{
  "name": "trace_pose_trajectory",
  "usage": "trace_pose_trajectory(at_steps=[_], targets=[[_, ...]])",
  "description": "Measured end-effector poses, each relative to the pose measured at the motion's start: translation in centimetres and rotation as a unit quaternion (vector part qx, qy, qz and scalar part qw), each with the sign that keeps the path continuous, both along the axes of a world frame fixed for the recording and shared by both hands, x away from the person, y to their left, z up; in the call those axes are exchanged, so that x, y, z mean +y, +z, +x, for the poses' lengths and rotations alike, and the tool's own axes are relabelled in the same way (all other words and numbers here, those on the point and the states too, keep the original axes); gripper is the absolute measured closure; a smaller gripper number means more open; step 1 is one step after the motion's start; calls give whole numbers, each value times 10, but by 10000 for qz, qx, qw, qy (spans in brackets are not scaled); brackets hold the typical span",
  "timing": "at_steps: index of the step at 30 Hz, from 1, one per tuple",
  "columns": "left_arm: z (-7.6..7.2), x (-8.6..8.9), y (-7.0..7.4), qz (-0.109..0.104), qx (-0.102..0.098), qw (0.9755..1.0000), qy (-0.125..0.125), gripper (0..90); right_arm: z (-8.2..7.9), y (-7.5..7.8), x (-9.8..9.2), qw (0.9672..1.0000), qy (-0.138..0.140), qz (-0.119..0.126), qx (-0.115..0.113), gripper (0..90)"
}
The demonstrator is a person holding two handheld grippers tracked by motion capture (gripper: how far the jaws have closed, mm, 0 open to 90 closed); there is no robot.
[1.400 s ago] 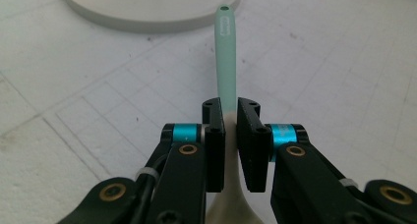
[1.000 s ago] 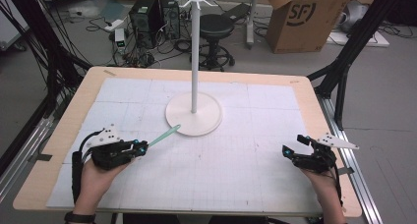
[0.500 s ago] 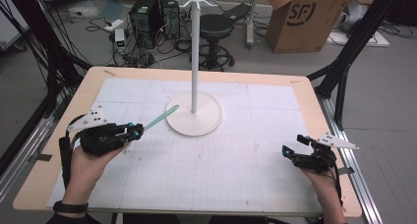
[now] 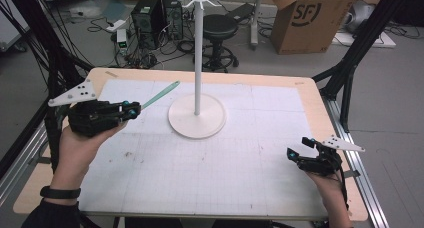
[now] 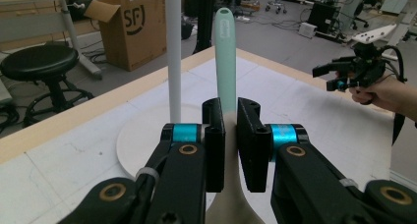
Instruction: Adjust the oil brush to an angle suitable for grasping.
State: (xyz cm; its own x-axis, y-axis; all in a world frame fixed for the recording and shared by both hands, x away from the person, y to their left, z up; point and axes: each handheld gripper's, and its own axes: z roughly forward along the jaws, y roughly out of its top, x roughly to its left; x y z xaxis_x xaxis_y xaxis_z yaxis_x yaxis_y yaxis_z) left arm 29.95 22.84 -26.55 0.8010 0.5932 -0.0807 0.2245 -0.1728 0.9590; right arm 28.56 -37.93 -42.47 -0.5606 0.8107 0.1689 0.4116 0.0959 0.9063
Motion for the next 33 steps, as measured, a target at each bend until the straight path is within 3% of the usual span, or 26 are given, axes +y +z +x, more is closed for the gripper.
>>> trace_pose_trajectory(at_steps=[12, 25, 30, 33], targets=[[11, 0, 40, -166, -108, 9998, 97, 822, 0, 0, -1, 10000, 5, -11, -6, 145], [20, -10, 79, -274, -258, 9993, 29, 822, 0, 0, -1, 10000, 9, 3, 11, 145], [22, -12, 91, -473, -301, 9984, -30, 822, 0, 1, -1, 10000, 10, 29, 4, 145], [24, -11, 97, -483, -329, 9983, 1, 822, 0, 1, -2, 10000, 12, 29, -10, 145]])
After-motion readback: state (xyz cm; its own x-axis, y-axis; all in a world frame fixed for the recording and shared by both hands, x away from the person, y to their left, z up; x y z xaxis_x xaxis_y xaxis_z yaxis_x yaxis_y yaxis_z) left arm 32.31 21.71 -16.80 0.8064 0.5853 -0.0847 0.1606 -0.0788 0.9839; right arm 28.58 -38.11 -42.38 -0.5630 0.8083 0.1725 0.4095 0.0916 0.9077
